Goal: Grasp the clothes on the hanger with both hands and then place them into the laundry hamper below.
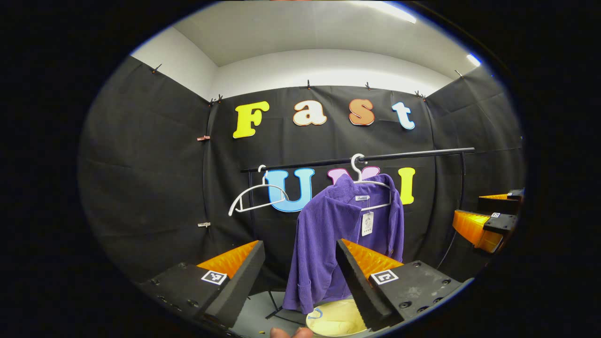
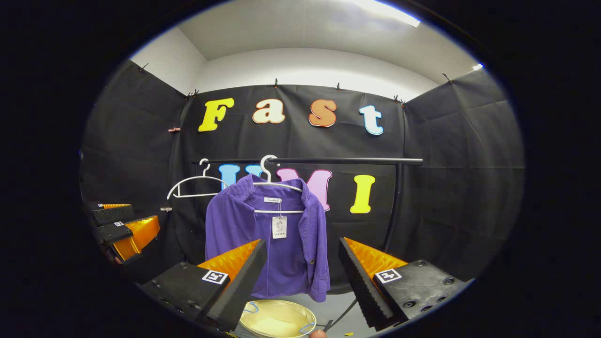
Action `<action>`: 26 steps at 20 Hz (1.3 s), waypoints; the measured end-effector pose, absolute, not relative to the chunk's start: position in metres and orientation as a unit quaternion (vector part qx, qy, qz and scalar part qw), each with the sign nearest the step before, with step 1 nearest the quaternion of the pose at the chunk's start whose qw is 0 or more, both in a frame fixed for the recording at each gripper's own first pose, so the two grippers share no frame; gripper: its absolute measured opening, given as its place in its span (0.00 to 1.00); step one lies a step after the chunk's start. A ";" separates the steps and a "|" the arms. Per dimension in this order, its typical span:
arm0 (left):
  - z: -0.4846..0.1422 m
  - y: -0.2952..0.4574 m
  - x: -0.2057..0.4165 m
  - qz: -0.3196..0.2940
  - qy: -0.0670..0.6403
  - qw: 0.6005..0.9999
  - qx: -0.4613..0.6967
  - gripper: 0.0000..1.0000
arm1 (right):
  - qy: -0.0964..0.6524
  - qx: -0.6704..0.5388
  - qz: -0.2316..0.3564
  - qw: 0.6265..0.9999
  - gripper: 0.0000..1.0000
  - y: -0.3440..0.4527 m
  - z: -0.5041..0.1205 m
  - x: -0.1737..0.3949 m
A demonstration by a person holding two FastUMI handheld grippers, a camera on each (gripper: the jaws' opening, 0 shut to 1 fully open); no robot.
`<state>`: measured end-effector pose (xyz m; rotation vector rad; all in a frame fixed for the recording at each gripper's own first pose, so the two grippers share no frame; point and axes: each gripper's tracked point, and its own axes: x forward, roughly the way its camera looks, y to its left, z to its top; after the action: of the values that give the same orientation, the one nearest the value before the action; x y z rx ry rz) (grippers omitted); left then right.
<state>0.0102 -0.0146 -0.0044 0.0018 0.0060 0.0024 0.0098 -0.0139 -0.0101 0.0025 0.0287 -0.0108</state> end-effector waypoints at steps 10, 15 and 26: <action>-0.014 -0.047 0.059 -0.020 0.008 1.000 0.005 0.95 | 0.013 -0.007 -0.009 1.000 0.97 -0.028 -0.018 0.061; -0.032 -0.055 0.085 -0.016 0.032 0.999 0.002 0.95 | 0.017 -0.008 0.009 1.000 0.97 -0.024 -0.032 0.097; -0.056 -0.053 0.140 -0.002 0.025 1.000 -0.002 0.93 | 0.002 -0.014 0.027 1.000 0.98 -0.033 -0.054 0.182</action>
<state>0.1404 -0.0527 -0.0559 -0.0046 0.0507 -0.0046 0.1816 -0.0328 -0.0542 -0.0274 0.0047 0.0531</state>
